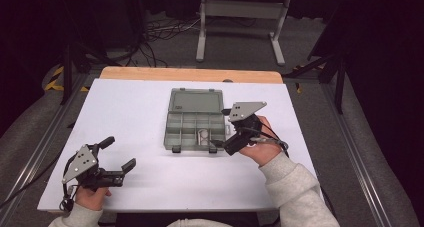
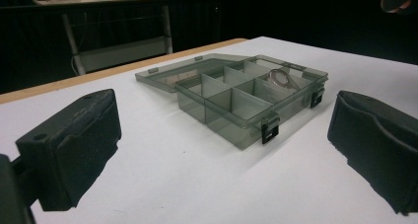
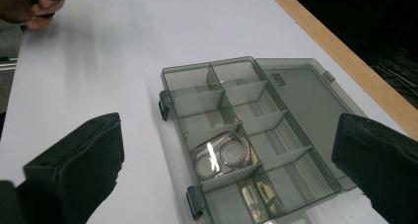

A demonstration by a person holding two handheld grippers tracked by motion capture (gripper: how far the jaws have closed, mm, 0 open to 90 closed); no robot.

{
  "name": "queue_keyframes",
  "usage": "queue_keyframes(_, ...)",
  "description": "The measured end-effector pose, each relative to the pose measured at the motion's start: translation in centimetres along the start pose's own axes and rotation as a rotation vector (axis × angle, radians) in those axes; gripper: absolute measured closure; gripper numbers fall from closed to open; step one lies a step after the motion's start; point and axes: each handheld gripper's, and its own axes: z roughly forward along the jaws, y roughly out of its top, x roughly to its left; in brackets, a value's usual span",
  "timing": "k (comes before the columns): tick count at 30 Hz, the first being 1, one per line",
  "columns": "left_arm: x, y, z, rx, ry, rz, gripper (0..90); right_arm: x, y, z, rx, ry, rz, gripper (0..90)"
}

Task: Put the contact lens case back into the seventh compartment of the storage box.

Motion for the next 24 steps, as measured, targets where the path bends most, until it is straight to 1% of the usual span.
queue_keyframes(3, 0.0, 0.0, 0.0, -0.001, 0.001, -0.002, 0.3, 0.0, -0.3, -0.4, -0.006, -0.004, 0.011, 0.2)
queue_keyframes(6, 0.0, 0.0, -0.1, -0.014, -0.007, -0.006, 0.2, 0.3, -0.8, -1.3, -0.021, -0.025, 0.028, 0.2)
queue_keyframes(8, 0.1, 0.0, -0.1, -0.025, -0.017, -0.026, 0.1, 0.4, -1.0, -1.8, -0.025, -0.038, 0.038, 0.3)
queue_keyframes(9, 0.2, 0.0, -0.1, -0.033, -0.020, -0.039, 0.1, 0.5, -1.2, -2.0, -0.037, -0.047, 0.043, 0.3)
queue_keyframes(11, 0.4, -0.1, -0.2, -0.042, -0.012, -0.058, 0.1, 0.6, -1.5, -2.5, -0.059, -0.047, 0.059, 0.2)
queue_keyframes(12, 0.4, -0.1, -0.2, -0.042, -0.012, -0.058, 0.1, 0.7, -1.8, -2.7, -0.068, -0.049, 0.066, 0.2)
queue_keyframes(15, 0.8, -0.1, -0.4, -0.053, -0.006, -0.083, 0.1, 0.9, -2.4, -3.1, -0.078, -0.058, 0.080, 0.2)
queue_keyframes(24, 0.8, -0.1, -0.4, -0.048, 0.008, -0.067, 0.1, 1.4, -4.3, -4.0, -0.125, -0.080, 0.116, 0.3)
